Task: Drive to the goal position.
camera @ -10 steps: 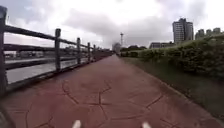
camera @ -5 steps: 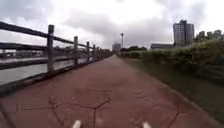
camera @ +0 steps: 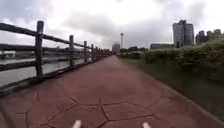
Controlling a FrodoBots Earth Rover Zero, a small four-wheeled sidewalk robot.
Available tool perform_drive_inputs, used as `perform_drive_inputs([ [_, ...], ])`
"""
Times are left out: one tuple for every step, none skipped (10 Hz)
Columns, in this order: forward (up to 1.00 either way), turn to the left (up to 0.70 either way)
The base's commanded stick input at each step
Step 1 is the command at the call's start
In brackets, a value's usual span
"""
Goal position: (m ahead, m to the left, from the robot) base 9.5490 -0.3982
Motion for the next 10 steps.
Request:
perform_drive_inputs([
  [0.85, 0.08],
  [0.85, 0.09],
  [0.85, 0.09],
  [0.85, 0.09],
  [0.85, 0.09],
  [0.85, 0.09],
  [0.85, 0.09],
  [0.85, 0.09],
  [0.85, 0.09],
  [0.85, 0.09],
])
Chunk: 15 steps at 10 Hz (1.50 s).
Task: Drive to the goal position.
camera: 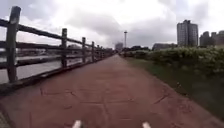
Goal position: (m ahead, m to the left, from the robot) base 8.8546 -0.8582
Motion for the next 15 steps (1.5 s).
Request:
perform_drive_inputs([
  [0.85, 0.09],
  [0.85, 0.09],
  [0.85, 0.09],
  [0.85, 0.09],
  [0.85, 0.09],
  [0.85, 0.09],
  [0.85, 0.09],
  [0.85, 0.09],
  [0.85, 0.09],
  [0.85, 0.09],
  [0.85, 0.09],
  [0.85, 0.09],
  [0.85, 0.09],
  [0.85, 0.09],
  [0.85, 0.09],
])
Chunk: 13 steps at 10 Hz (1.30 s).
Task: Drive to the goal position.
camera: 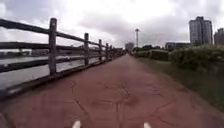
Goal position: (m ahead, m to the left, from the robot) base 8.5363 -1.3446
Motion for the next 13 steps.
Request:
perform_drive_inputs([
  [0.85, 0.09],
  [0.85, 0.09],
  [0.85, 0.09],
  [0.85, 0.09],
  [0.85, 0.09],
  [0.85, 0.09],
  [0.85, -0.25],
  [0.85, -0.25],
  [0.85, -0.25],
  [0.85, -0.25],
  [0.85, -0.25],
  [0.85, -0.25],
  [0.85, -0.25],
])
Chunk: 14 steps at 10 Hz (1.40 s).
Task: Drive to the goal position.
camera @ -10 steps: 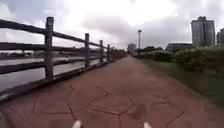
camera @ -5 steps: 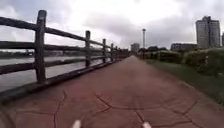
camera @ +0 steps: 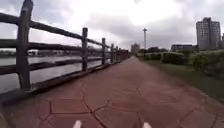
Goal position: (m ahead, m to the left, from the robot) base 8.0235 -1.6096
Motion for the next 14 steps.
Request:
perform_drive_inputs([
  [0.85, -0.22],
  [0.85, 0.00],
  [0.85, 0.09],
  [0.85, 0.09],
  [0.85, 0.09],
  [0.85, 0.09],
  [0.85, 0.09],
  [0.85, 0.09],
  [0.85, 0.09],
  [0.85, 0.09],
  [0.85, 0.09],
  [0.85, 0.09],
  [0.85, 0.09],
  [0.85, 0.09],
])
